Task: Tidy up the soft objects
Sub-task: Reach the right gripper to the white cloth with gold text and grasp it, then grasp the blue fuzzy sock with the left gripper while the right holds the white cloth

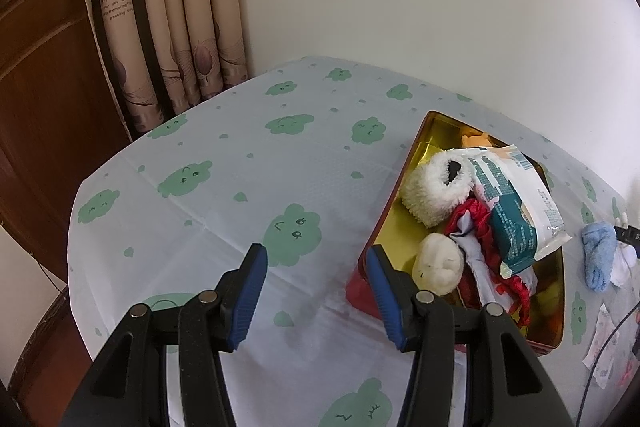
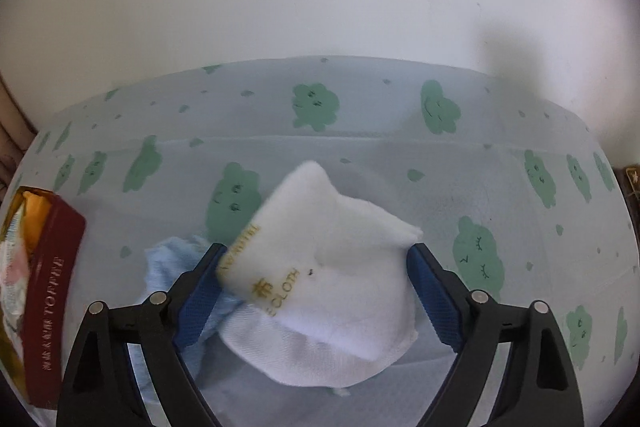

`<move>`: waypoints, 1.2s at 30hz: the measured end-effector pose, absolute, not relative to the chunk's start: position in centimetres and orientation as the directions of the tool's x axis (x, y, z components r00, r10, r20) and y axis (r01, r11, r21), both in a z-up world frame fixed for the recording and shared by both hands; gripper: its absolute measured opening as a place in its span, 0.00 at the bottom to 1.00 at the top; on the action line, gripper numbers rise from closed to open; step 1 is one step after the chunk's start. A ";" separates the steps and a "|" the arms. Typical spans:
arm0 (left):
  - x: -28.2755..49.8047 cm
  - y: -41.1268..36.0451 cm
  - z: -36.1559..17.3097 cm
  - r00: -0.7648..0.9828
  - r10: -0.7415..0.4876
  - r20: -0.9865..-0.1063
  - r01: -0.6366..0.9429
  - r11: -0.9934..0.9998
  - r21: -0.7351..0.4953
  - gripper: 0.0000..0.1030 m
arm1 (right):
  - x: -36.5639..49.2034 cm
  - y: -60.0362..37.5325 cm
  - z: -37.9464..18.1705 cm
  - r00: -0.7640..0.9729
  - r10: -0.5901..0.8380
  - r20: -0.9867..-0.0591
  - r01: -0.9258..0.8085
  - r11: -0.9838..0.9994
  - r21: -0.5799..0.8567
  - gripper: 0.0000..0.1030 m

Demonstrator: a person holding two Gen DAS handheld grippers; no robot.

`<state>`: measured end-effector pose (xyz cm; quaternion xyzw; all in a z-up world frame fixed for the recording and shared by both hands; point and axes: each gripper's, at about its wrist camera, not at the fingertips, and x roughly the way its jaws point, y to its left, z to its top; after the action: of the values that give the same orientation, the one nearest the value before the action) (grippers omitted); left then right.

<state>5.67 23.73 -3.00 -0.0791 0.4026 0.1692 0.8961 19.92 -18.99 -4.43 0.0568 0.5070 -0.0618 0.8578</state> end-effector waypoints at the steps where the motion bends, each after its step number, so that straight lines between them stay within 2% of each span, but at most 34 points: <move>1: 5.7 23.8 -3.0 0.619 0.240 -0.748 -0.368 0.930 -0.006 0.51 | 19.7 -19.3 -4.6 0.486 -0.042 -0.873 0.167 0.985 0.045 0.81; 3: 5.7 23.8 -3.0 0.619 0.243 -0.747 -0.371 0.929 -0.005 0.51 | 19.3 -19.8 -4.8 0.495 -0.027 -0.868 0.167 0.984 0.064 0.71; 8: 5.5 24.0 -2.8 0.626 0.255 -0.737 -0.382 0.924 -0.005 0.51 | 18.3 -20.6 -4.1 0.544 -0.017 -0.839 0.150 0.986 0.077 0.65; 11: 5.4 24.0 -2.6 0.632 0.265 -0.728 -0.391 0.921 -0.004 0.51 | 17.6 -20.8 -3.2 0.580 -0.027 -0.814 0.127 0.990 0.058 0.56; 13: 5.3 24.1 -2.4 0.641 0.272 -0.718 -0.395 0.918 -0.005 0.51 | 16.9 -21.0 -2.6 0.599 -0.009 -0.801 0.103 0.992 0.067 0.55; 14: 5.2 24.1 -2.4 0.642 0.277 -0.714 -0.398 0.917 -0.002 0.51 | 16.7 -21.1 -2.5 0.603 -0.008 -0.797 0.101 0.993 0.066 0.51; 15: 5.2 24.0 -2.3 0.644 0.280 -0.712 -0.398 0.917 0.000 0.51 | 16.3 -21.2 -2.2 0.607 -0.008 -0.795 0.095 0.993 0.063 0.39; 17: 5.2 23.9 -2.3 0.645 0.288 -0.708 -0.399 0.917 0.009 0.51 | 15.8 -21.5 -2.2 0.595 0.018 -0.804 0.079 0.994 0.081 0.28; 27: 5.3 22.2 -2.1 0.662 0.307 -0.683 -0.357 0.931 0.073 0.51 | 11.1 -23.2 -2.6 0.567 -0.013 -0.824 0.046 0.999 0.016 0.28; 32: 5.1 21.3 -1.7 0.685 0.301 -0.664 -0.338 0.938 0.077 0.51 | 8.2 -24.1 -3.4 0.538 0.011 -0.843 0.032 0.999 0.034 0.28; 36: 5.2 20.3 -1.5 0.693 0.267 -0.669 -0.301 0.951 0.068 0.51 | 7.0 -24.7 -4.1 0.538 0.026 -0.843 0.027 0.998 0.048 0.36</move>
<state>5.23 20.35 -1.49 -0.0234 0.3599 0.1543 0.9198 6.97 -24.74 -4.13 0.0277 0.4807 -0.0002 0.8764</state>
